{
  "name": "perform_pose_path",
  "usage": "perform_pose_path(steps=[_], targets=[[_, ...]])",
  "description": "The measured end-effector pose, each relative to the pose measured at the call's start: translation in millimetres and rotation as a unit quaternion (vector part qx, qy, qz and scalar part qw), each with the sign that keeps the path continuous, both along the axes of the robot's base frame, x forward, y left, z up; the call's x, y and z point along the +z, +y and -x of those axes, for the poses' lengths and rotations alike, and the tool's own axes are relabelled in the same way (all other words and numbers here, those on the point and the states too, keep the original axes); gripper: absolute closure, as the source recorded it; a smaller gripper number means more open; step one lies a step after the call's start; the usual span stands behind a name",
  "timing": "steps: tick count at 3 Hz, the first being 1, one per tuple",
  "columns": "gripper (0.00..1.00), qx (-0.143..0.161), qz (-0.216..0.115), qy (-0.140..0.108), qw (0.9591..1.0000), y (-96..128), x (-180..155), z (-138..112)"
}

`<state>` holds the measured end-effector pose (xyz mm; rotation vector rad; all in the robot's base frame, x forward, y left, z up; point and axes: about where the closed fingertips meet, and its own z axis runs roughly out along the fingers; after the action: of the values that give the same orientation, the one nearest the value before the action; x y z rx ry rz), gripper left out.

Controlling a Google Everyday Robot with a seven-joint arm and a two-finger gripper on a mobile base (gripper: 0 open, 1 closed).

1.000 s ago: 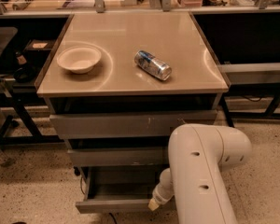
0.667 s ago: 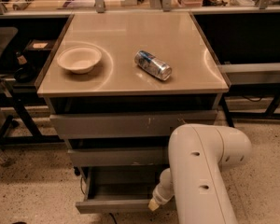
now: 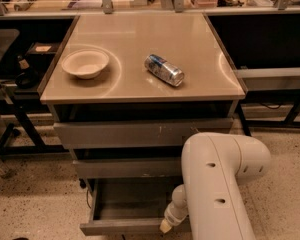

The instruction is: Open bottom drawer

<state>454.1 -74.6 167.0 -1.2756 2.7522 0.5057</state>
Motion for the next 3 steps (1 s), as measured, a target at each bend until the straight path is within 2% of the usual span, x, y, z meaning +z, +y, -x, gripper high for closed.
perform_pose_path(steps=[1,3], targets=[[1.0,-0.005,0.001,0.006,1.0,-1.1,0.8,16.1],[1.0,-0.009,0.001,0.008,0.9999,-2.1,2.4,25.4]])
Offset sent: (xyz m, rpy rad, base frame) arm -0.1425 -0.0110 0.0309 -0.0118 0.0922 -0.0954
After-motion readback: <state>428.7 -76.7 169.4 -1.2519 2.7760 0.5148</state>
